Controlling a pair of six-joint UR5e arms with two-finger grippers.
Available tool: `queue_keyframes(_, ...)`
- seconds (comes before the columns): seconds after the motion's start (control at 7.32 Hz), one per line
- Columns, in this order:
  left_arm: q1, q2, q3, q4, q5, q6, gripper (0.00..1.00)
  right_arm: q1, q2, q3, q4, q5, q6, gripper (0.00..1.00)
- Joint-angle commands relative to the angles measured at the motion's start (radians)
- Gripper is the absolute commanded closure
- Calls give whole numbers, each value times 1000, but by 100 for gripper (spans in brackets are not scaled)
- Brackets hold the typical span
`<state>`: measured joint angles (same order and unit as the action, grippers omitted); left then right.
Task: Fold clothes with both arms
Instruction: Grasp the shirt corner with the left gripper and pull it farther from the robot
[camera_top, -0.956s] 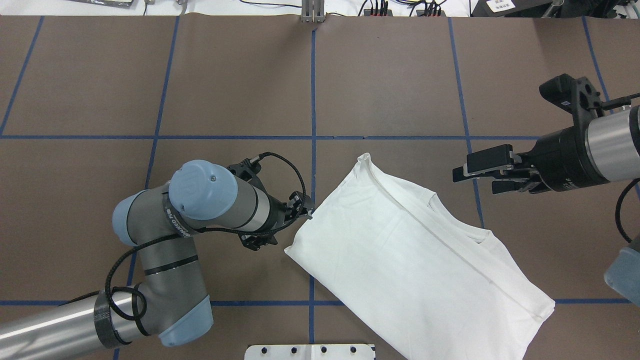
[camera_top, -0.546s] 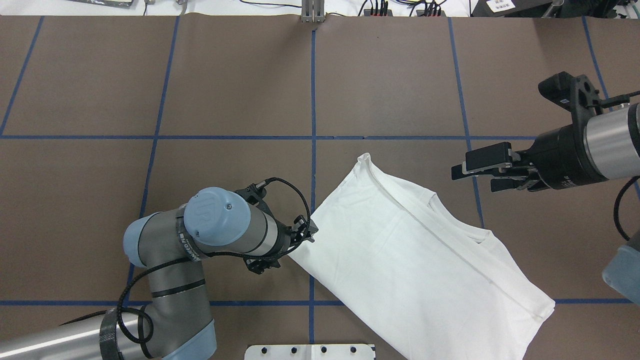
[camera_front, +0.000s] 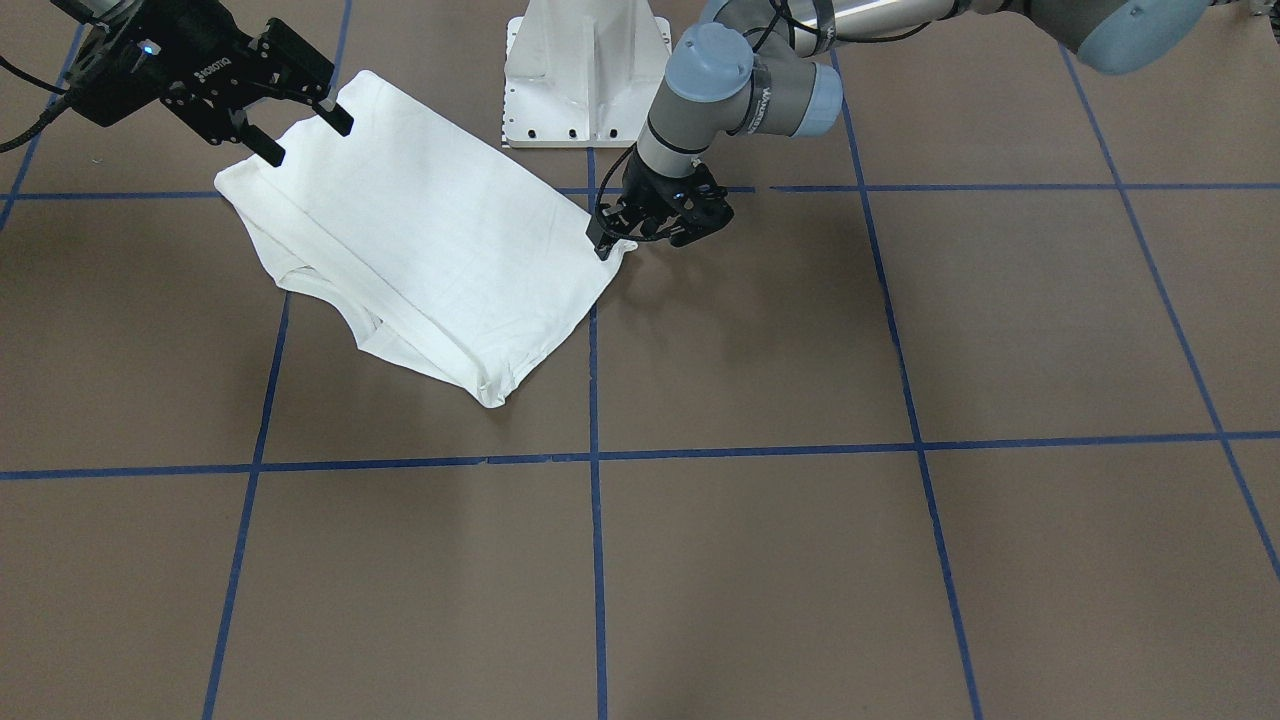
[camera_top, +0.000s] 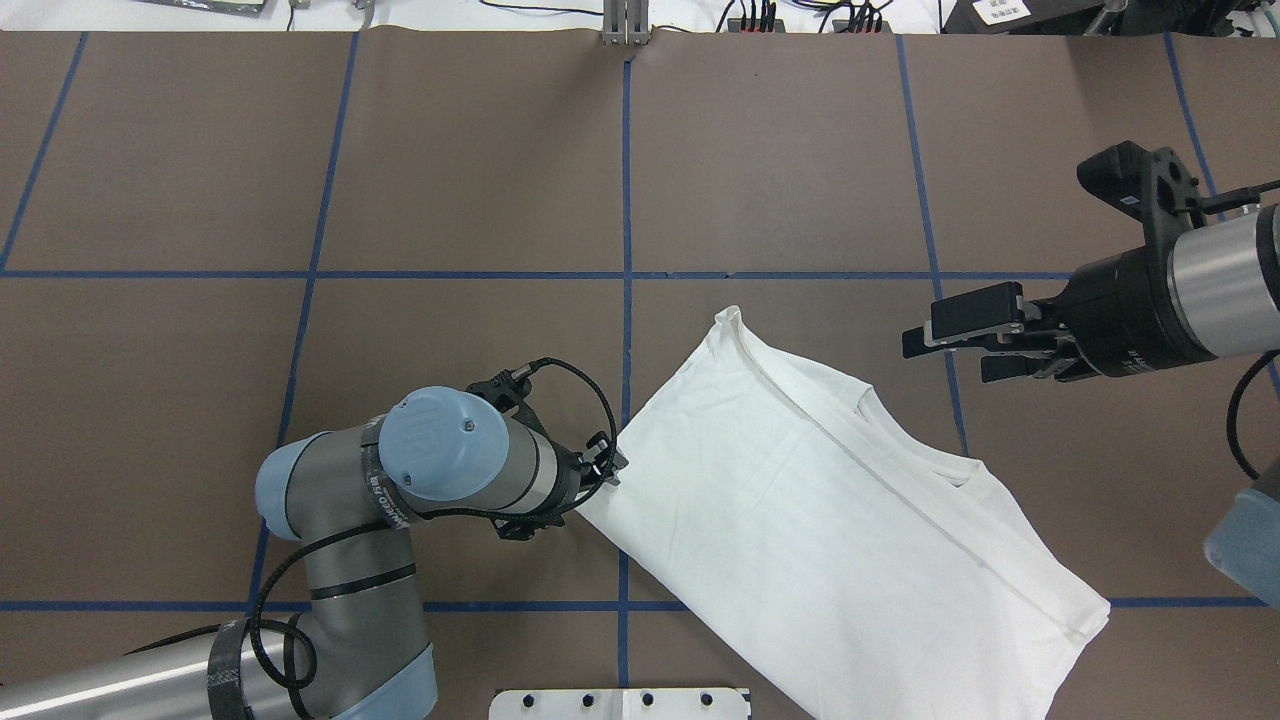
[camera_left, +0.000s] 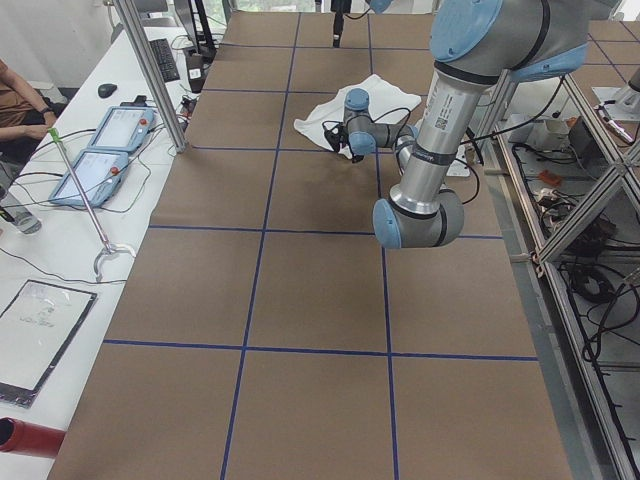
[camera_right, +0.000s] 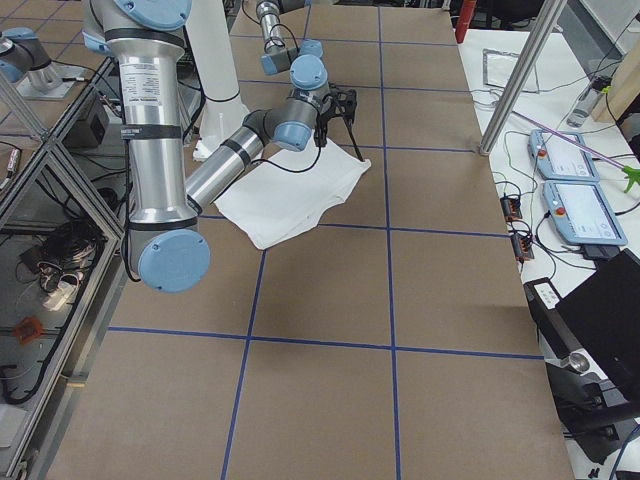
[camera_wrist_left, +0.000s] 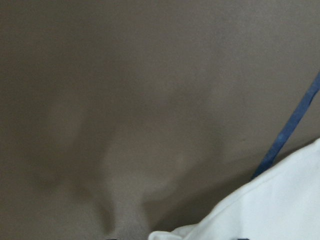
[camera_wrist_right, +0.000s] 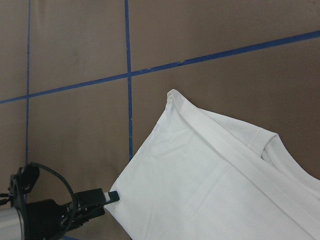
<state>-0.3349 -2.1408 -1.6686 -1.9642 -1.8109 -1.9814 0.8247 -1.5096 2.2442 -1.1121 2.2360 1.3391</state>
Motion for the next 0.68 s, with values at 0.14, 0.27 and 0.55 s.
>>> queue_keyframes(0.14, 0, -2, 1, -10, -1, 2, 55, 4, -3, 0, 0, 2, 0, 0)
queue_keyframes(0.27, 2, -2, 1, -12, -1, 9, 71, 7, -4, 0, 0, 2, 0, 0)
queue_keyframes(0.55, 0, 1, 0, -10, -1, 7, 100, 11, -4, 0, 0, 2, -1, 0)
